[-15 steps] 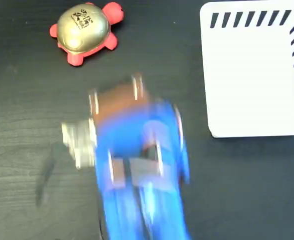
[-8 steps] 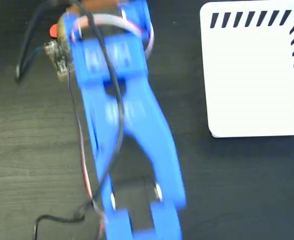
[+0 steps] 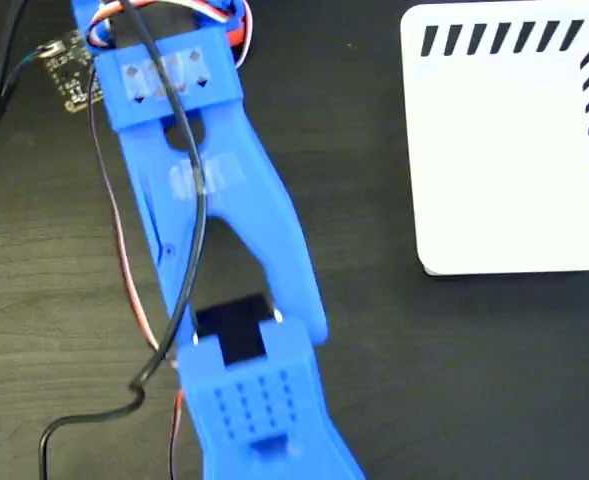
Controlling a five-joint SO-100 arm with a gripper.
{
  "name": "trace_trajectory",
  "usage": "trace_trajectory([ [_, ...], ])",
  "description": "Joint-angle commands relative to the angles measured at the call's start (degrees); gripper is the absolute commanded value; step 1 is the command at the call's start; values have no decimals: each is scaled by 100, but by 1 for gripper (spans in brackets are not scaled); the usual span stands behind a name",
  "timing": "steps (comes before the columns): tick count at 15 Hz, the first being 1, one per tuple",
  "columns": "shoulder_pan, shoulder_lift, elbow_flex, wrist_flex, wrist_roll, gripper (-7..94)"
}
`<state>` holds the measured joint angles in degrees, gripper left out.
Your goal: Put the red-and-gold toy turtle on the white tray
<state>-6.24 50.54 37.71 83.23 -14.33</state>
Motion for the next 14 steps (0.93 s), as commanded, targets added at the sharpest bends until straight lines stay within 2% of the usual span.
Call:
trace_trajectory([
  [1,-97,-97,-932,211,-62,0],
  [8,18,-246,-1187,299,-193,0],
  [14,149,-237,-879,404,-773,4],
])
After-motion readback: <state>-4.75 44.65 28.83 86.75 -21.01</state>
